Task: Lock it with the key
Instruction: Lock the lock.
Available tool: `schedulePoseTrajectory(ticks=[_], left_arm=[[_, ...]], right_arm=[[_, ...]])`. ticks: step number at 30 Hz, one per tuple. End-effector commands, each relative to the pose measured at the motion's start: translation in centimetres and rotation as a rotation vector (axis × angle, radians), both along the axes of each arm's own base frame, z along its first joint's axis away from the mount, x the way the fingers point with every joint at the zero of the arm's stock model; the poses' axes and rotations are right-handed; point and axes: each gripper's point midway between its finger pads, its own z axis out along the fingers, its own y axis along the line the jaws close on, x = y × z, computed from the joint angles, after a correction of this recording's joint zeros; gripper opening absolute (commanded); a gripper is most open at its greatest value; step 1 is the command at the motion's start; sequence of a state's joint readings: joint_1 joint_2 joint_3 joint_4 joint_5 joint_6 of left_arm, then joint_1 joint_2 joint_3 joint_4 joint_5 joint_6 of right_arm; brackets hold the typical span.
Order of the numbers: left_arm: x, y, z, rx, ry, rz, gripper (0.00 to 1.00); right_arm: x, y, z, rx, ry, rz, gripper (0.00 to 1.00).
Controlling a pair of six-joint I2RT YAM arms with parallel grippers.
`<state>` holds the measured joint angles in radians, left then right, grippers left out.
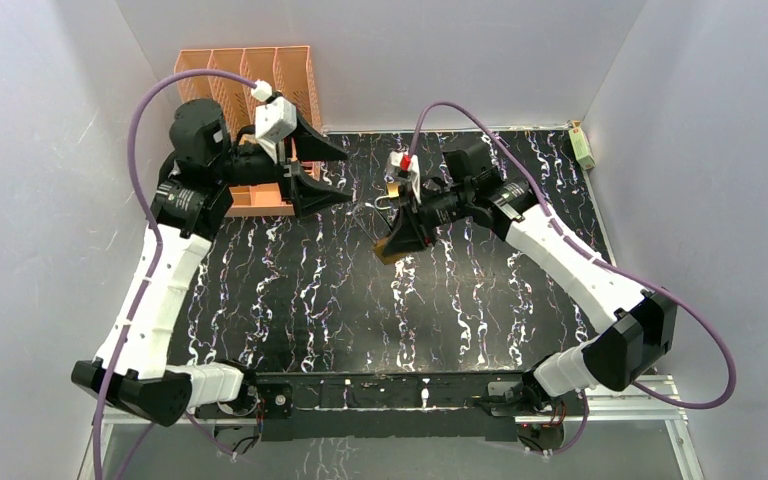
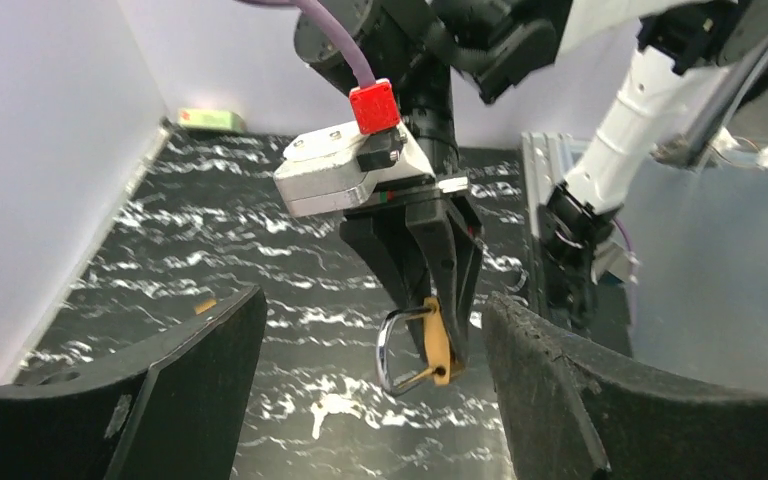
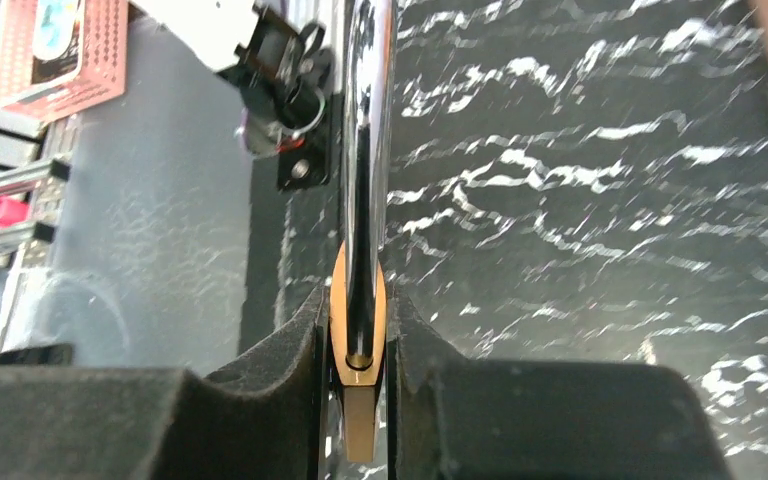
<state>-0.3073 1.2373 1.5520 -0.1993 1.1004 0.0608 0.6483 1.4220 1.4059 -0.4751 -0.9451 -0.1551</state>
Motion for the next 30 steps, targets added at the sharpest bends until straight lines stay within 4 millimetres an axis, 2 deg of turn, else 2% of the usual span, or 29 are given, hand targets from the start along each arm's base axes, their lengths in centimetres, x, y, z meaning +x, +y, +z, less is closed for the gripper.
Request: schedulePoseTrajectory(ticks=[1,5,10,18,26,30], left_arm=[[-1.9,0.1,-5.2,0.127,0.205,-0.131,0.77],[-2.0,-0.2,-6.4,0.139,0.307,-0.188,0.76],[-1.7,-0.8,-8.0,0.169,0.342,-0.176,0.75],[-3.1,-2.4,-7.5,0.133,0.338,-0.268,0.76],[-3.3,-4.7,-9.2,0.188,0.362,-0.275,0.75],[-3.3,-5.3,-9.8,0.203,0.369,-0.277,0.66]], right_arm=[[-3.5,-2.1,1.7,-0.041,0.04,0.09,0.0],[-3.2,-1.9,2.0,-0.07,0.051,0.1,0.0],[-2.6,-1.5,2.6,-0.067,0.012,0.081,0.0],[-2.2,-0.8,2.2,-0.067,0.013,0.085,0.0],[-1.9,-0.4,2.2,-0.059,0.005,0.078,0.0],[-1.8,-0.4,2.3,-0.061,0.002,0.07,0.0]])
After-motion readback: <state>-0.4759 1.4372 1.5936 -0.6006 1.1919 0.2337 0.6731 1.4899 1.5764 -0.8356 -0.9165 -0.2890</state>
